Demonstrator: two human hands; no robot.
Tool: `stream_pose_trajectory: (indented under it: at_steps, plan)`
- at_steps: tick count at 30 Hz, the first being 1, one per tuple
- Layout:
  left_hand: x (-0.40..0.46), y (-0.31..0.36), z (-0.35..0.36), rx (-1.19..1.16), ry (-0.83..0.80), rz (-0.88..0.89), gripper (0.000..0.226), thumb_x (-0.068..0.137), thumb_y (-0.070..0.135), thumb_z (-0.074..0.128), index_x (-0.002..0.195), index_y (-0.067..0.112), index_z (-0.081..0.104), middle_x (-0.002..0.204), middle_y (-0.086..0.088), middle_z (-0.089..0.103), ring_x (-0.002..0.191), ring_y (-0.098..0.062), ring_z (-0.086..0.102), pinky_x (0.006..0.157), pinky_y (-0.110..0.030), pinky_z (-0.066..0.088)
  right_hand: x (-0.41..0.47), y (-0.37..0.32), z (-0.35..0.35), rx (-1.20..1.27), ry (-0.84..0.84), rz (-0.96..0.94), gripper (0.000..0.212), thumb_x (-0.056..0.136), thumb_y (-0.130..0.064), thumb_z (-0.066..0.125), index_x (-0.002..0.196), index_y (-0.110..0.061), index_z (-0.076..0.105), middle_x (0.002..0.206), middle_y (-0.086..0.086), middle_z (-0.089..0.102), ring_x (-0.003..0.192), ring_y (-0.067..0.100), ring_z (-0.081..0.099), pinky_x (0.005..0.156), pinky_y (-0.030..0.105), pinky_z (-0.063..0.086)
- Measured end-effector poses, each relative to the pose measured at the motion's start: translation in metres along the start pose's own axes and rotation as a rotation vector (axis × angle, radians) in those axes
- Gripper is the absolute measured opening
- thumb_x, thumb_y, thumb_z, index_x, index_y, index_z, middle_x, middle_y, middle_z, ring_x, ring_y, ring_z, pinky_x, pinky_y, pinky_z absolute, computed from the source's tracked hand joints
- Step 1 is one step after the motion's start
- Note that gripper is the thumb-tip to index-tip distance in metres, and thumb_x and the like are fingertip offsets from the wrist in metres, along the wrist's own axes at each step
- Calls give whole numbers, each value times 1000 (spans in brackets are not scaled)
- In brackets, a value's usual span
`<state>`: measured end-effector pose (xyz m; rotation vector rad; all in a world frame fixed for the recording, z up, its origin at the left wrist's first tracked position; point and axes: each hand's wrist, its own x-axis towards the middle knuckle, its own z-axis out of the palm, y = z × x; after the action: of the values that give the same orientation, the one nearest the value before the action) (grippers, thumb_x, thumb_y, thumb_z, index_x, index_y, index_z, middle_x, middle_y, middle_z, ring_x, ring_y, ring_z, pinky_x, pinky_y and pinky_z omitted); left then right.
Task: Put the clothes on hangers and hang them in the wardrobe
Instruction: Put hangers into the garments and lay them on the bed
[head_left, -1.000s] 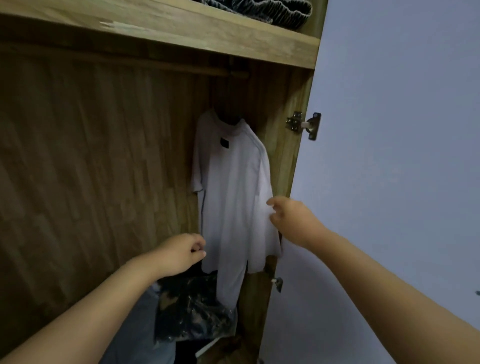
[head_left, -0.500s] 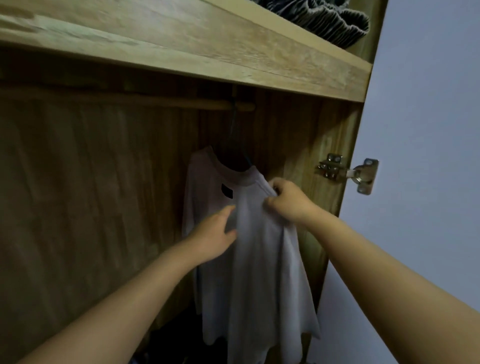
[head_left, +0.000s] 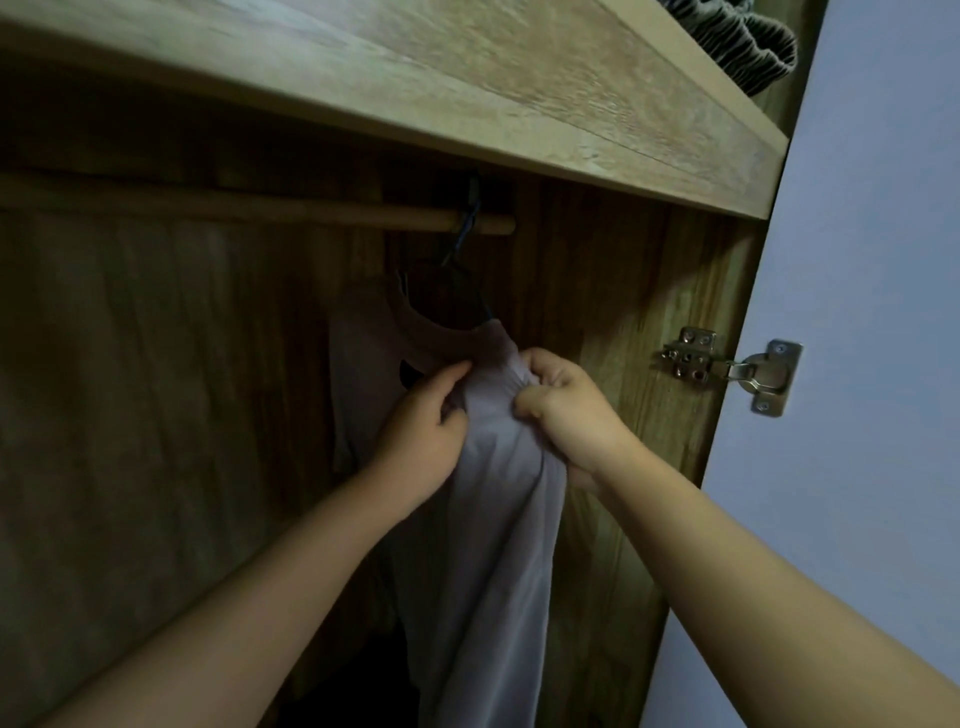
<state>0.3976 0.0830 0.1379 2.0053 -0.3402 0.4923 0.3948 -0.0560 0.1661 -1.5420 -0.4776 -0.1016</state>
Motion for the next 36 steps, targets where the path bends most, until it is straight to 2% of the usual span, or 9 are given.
stream_pose_trajectory:
  at_steps: [5,9,12,18,22,25,28,31,36]
  plan:
    - [-17,2,0,97,45,128,44,95,6,43,136,22,45,140,2,43,119,-5,42,97,-16,33,-26,1,-9,131,-40,47,32,79,19,41,81,-10,56,75,6,61,65,15,60,60,27,48]
    - [-28,4,6,197,160,184,36,91,3,48,124,16,56,117,2,54,97,-10,53,81,-17,44,-55,2,-34,72,-107,86,30,76,18,42,86,-8,55,82,10,58,74,22,56,65,29,46]
    - [-35,9,11,216,265,196,33,86,-3,50,114,11,61,106,-2,57,86,-15,54,71,-19,41,-82,0,-55,22,-138,113,26,62,8,48,73,-14,57,74,4,59,68,15,57,61,25,48]
    - [-58,26,32,359,353,116,40,88,-2,48,127,3,48,131,-19,43,119,-33,45,99,-36,34,-156,-4,-103,-117,-121,165,25,58,5,45,73,-12,55,69,7,54,64,16,51,56,22,41]
    - [-80,24,64,539,177,48,43,91,4,45,134,4,44,136,-19,43,125,-36,39,103,-44,29,-214,-13,-137,-220,-146,190,24,60,5,44,74,-10,57,70,8,56,66,19,51,57,24,40]
    - [-106,20,91,610,63,84,30,94,13,45,122,6,54,119,-16,58,111,-36,52,94,-44,36,-263,-27,-163,-330,-148,216,22,62,3,44,76,-10,56,71,3,56,66,15,51,57,20,40]
    - [-136,30,114,538,31,187,16,93,11,49,87,2,61,85,-16,64,82,-37,59,68,-34,33,-311,-40,-187,-484,-141,231,20,62,0,43,76,-7,56,69,0,52,63,10,46,56,18,36]
    - [-163,49,140,453,-11,236,24,92,10,52,71,-1,56,67,-19,59,68,-37,57,59,-31,24,-352,-54,-209,-642,-91,255,23,60,-3,44,79,-1,57,71,5,50,66,11,44,59,21,34]
    - [-183,85,189,396,-35,427,47,84,37,31,66,0,55,59,-19,58,55,-37,57,54,-29,31,-414,-83,-237,-821,94,297,17,57,-9,43,64,-20,54,62,-11,53,61,3,48,58,18,38]
